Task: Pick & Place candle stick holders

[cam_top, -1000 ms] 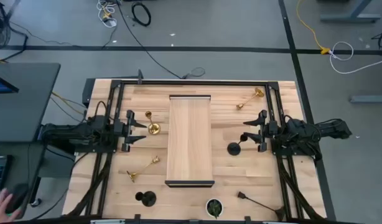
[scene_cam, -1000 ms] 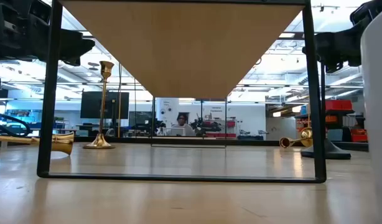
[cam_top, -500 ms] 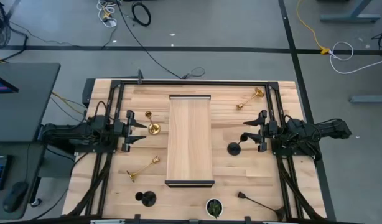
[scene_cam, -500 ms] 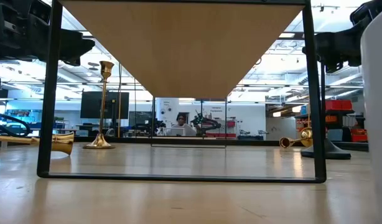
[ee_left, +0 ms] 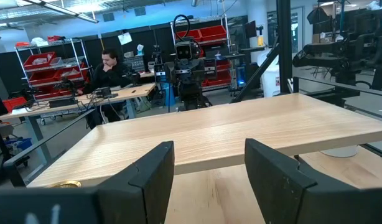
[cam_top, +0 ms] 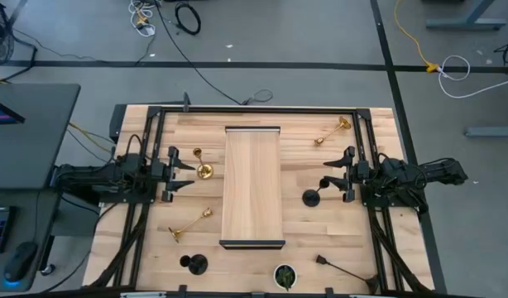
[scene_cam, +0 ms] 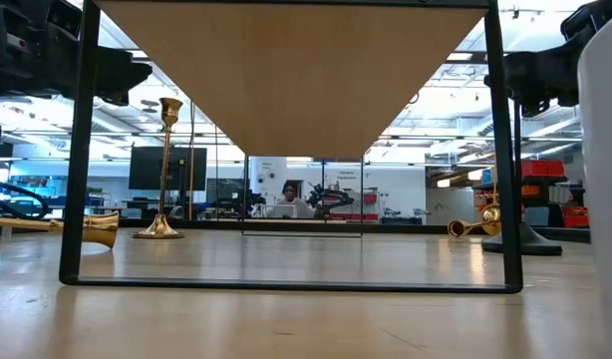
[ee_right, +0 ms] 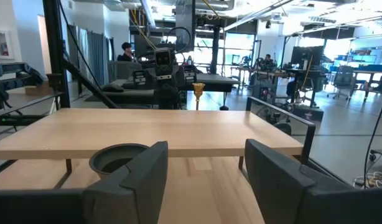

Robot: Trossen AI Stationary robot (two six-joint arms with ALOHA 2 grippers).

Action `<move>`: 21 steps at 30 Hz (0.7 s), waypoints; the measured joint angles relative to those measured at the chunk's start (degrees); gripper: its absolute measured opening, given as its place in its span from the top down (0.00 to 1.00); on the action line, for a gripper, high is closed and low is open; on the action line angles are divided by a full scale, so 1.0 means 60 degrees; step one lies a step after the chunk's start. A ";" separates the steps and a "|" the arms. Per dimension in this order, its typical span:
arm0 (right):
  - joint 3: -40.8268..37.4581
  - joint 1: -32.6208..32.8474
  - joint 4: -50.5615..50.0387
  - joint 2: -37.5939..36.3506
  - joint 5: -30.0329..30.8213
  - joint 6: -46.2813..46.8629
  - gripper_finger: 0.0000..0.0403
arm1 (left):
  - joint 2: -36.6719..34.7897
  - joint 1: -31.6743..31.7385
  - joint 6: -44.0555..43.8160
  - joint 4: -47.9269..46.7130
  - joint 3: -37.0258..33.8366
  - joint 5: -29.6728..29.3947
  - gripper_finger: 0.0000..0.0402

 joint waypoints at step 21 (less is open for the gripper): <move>-0.0006 0.0001 0.0701 0.0000 0.1189 -0.0004 0.47 | 0.0004 0.0000 0.0015 0.0072 0.0000 -0.0003 0.51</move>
